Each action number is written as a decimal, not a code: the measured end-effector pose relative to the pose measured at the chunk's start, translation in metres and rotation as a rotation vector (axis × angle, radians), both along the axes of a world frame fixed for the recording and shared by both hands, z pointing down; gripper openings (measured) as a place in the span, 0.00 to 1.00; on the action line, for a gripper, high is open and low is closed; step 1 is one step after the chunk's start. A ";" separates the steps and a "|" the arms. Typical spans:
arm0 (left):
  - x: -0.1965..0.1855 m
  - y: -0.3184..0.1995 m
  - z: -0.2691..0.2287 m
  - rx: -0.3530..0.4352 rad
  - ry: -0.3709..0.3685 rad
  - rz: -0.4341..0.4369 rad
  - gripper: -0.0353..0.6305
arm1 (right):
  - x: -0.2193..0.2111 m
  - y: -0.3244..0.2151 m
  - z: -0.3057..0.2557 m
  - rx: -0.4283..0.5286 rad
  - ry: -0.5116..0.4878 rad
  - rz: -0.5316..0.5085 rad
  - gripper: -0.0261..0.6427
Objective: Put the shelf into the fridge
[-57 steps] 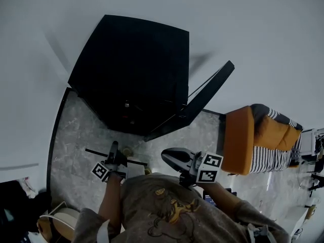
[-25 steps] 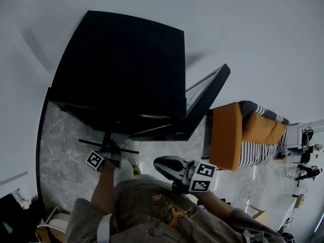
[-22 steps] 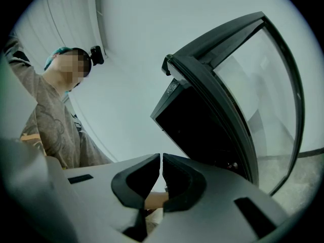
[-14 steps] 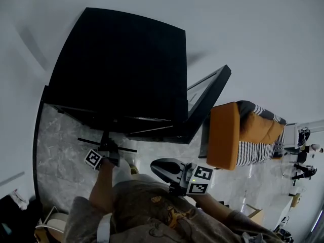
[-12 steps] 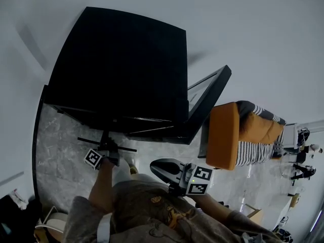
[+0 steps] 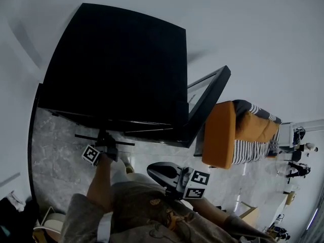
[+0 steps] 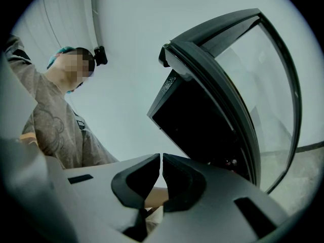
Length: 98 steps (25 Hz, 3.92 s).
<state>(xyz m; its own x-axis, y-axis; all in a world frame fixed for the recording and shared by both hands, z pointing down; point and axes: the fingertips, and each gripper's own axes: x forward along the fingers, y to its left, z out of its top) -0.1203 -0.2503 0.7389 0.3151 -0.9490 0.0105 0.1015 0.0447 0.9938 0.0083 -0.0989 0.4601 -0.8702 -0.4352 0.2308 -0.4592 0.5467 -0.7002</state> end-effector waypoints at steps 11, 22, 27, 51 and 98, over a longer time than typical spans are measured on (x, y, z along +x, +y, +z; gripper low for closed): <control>0.006 -0.032 -0.001 0.021 -0.005 -0.017 0.08 | -0.007 0.003 0.003 -0.016 -0.006 0.013 0.08; 0.011 -0.062 0.013 -0.006 -0.066 0.001 0.08 | -0.007 0.000 0.004 -0.024 -0.015 0.029 0.08; 0.014 -0.083 0.005 0.021 -0.059 -0.011 0.08 | -0.006 -0.002 0.004 -0.029 -0.014 0.033 0.08; 0.026 -0.144 0.013 0.043 -0.101 0.000 0.08 | -0.002 0.005 0.011 -0.056 -0.009 0.037 0.08; 0.020 0.062 -0.166 0.117 -0.185 0.287 0.06 | -0.032 0.016 -0.016 0.096 -0.151 -0.219 0.08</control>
<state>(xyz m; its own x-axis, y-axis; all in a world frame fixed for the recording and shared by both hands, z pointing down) -0.1006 -0.1881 0.5724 0.5721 -0.8201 -0.0107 -0.0810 -0.0695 0.9943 -0.0234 -0.0826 0.4438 -0.9673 -0.2467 0.0582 -0.2172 0.6884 -0.6920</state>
